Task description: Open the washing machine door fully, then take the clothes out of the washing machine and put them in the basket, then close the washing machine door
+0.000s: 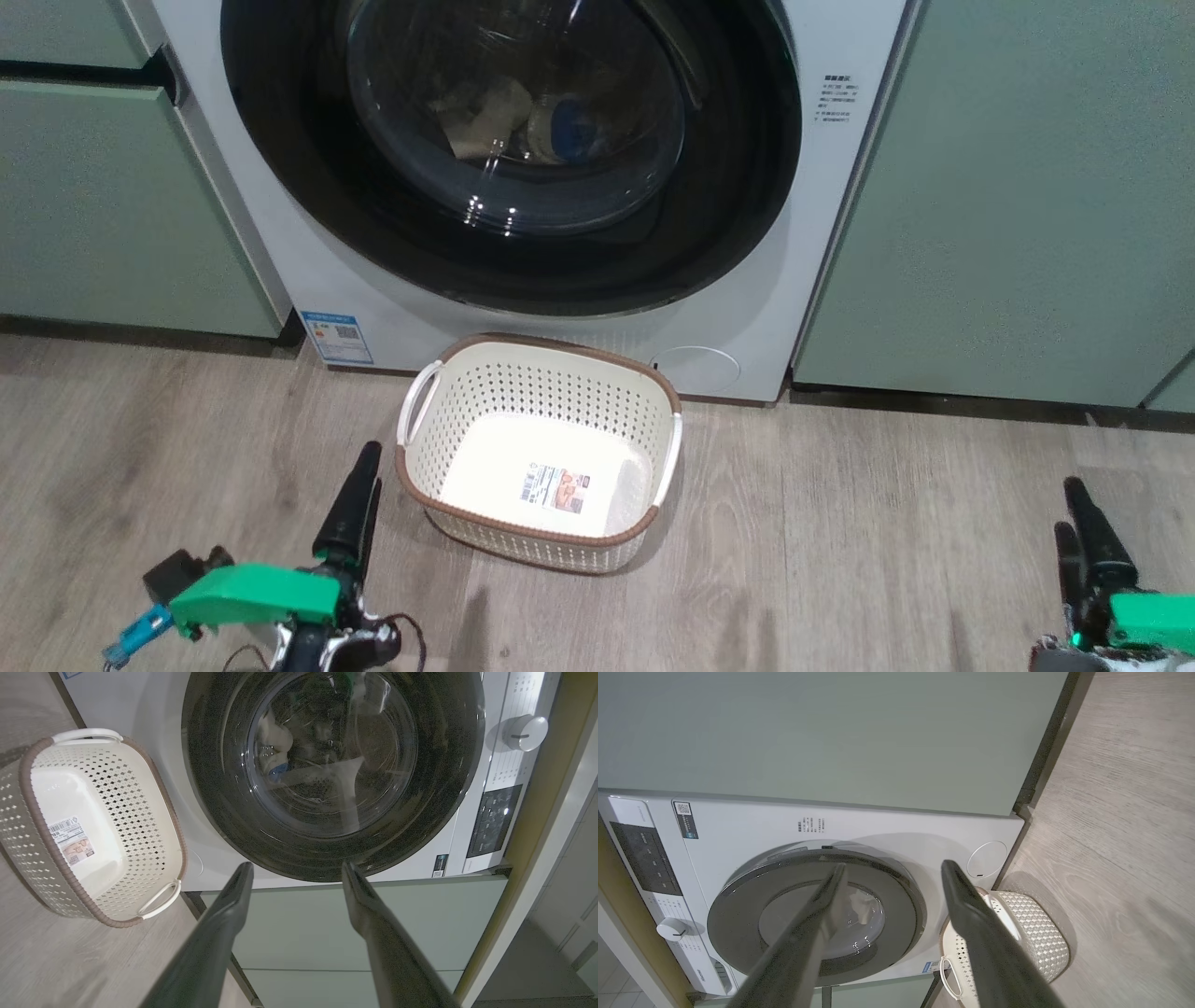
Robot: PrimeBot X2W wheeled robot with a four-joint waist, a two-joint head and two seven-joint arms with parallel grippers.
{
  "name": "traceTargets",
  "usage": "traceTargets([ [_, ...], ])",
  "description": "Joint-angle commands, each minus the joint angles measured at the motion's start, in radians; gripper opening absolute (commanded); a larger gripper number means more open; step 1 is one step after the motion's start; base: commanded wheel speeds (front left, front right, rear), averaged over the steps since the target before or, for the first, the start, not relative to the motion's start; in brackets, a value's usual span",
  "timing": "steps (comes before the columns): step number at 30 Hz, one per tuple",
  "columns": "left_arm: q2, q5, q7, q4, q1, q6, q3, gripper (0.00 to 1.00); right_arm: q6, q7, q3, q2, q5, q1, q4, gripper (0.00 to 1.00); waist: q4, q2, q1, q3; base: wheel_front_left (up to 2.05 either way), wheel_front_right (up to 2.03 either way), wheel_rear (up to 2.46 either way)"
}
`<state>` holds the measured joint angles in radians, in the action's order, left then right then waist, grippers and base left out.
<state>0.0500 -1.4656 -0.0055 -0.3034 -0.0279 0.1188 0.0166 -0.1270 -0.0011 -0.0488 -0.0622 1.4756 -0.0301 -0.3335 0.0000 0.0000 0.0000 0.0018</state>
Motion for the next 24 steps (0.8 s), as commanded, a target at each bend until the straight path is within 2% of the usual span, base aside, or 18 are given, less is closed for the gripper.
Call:
traceTargets([
  [1,0.019,0.035,-0.011,0.036,-0.063,-0.007,0.008,1.00,-0.001,-0.013,0.017,-0.029,-0.037,-0.061,0.025,1.00,0.000,0.0000,0.0000,0.000,0.00,0.00,0.00],
  [6,0.021,0.128,-0.023,0.048,-0.068,-0.016,0.016,1.00,-0.001,-0.027,0.028,-0.039,-0.113,-0.070,0.012,1.00,-0.001,0.0000,0.0000,-0.001,0.00,0.00,0.00],
  [24,0.027,0.575,-0.076,0.117,-0.069,-0.045,0.003,1.00,-0.002,-0.080,0.030,-0.042,-0.542,-0.087,0.024,1.00,-0.002,0.0000,0.0000,-0.004,0.00,0.00,0.00],
])
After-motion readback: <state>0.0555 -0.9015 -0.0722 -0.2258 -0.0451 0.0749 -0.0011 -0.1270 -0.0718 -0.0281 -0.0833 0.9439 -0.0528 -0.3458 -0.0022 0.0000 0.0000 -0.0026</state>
